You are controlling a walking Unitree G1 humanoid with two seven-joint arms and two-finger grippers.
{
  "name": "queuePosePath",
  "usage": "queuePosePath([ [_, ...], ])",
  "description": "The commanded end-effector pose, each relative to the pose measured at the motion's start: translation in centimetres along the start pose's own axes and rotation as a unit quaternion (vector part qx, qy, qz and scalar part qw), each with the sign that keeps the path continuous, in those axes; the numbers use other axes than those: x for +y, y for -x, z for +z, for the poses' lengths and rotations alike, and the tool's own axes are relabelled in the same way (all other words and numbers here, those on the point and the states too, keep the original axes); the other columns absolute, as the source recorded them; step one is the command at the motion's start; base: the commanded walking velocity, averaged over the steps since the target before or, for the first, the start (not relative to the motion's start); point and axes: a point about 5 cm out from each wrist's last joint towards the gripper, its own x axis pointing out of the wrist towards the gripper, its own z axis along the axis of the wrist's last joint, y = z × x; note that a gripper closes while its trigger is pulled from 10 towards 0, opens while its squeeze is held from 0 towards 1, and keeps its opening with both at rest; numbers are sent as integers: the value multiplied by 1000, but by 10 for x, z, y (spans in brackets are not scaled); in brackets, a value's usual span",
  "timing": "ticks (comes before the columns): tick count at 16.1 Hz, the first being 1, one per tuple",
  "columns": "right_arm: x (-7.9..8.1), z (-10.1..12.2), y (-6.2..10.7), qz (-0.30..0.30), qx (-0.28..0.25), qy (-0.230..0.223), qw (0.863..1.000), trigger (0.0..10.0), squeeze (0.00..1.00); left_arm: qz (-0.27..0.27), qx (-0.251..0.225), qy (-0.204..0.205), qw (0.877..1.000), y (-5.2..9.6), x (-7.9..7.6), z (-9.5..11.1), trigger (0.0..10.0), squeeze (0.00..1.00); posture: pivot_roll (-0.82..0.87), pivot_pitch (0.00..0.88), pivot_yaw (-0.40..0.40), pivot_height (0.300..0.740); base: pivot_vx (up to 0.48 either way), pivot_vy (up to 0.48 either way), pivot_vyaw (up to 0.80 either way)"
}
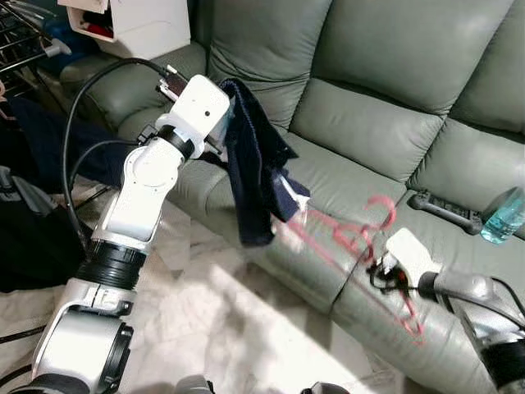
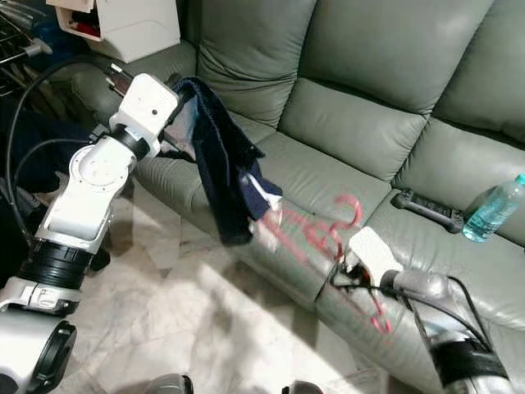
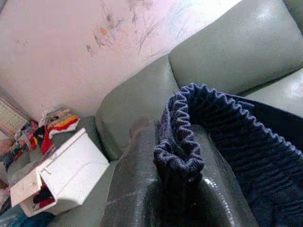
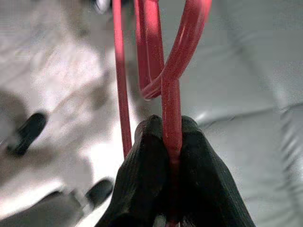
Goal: Hang hanger
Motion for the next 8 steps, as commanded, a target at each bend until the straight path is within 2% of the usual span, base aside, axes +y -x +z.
queuePosePath([
  [1,-8,14,2,-22,-43,-5,999,10000,0,6,5,-7,1000,2,0,-1,10000,0,-87,27,22,740,0,0,0],
  [2,-9,22,1,-27,-65,-6,997,10000,0,13,22,-2,1000,5,-3,-9,10000,0,-88,25,23,740,0,0,0],
  [5,-7,23,-1,-25,-70,-3,997,10000,0,17,35,18,999,7,-7,-13,10000,0,-85,24,22,740,0,0,0],
  [6,-10,23,-2,-47,-78,-5,996,10000,0,9,40,55,998,7,-11,-12,10000,0,-85,24,22,740,0,0,0],
  [8,-18,26,-3,-80,-90,-12,993,10000,0,-16,17,83,996,7,-19,-4,10000,0,-85,24,22,740,0,0,0],
])
